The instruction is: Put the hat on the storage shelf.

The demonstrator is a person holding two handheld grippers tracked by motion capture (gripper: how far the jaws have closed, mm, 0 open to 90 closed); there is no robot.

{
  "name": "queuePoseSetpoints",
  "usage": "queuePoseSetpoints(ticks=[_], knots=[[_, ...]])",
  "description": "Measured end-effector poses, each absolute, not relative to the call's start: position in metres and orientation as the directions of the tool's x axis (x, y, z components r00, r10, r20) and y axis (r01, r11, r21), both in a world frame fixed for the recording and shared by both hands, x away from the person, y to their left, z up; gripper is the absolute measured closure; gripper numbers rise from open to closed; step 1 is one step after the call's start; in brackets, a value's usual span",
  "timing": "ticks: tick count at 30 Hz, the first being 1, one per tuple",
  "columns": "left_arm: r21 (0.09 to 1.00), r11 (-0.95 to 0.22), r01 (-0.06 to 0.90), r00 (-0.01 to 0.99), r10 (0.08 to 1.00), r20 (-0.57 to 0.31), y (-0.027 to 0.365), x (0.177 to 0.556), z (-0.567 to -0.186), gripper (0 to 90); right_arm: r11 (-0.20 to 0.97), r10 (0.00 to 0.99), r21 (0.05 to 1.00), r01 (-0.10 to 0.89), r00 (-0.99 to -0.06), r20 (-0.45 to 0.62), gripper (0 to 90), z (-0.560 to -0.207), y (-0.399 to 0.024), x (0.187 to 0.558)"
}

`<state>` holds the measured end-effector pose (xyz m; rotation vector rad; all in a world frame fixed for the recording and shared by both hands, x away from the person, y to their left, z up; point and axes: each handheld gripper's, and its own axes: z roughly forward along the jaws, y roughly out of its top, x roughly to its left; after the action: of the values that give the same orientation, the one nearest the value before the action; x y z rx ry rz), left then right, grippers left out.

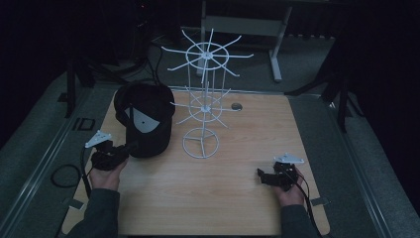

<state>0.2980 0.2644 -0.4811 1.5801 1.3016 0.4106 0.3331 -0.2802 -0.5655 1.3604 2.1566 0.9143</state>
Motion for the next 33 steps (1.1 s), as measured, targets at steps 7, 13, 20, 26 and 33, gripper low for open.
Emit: queuePoseSetpoints(ticks=[7,13,20,26,33], knots=[[0.857,0.059,0.511,0.376,0.882,-0.285,0.266,0.297,-0.472,86.2,0.299,0.905,0.724,0.622,-0.425,-0.009,14.2,-0.565,-0.280,0.333],[0.872,0.047,0.487,0.380,0.888,-0.260,0.267,0.298,-0.463,86.2,0.300,0.905,0.723,0.622,-0.426,-0.009,14.2,-0.565,-0.280,0.333],[0.887,0.038,0.460,0.390,0.889,-0.240,0.269,0.298,-0.456,86.2,0.300,0.905,0.724,0.622,-0.426,-0.009,14.2,-0.565,-0.280,0.333],[0.898,0.024,0.439,0.400,0.890,-0.220,0.272,0.297,-0.451,86.2,0.300,0.905,0.724,0.622,-0.426,-0.010,14.1,-0.565,-0.280,0.333],[0.909,0.021,0.416,0.400,0.894,-0.204,0.272,0.295,-0.445,86.2,0.301,0.904,0.724,0.621,-0.427,-0.010,14.2,-0.565,-0.280,0.333]])
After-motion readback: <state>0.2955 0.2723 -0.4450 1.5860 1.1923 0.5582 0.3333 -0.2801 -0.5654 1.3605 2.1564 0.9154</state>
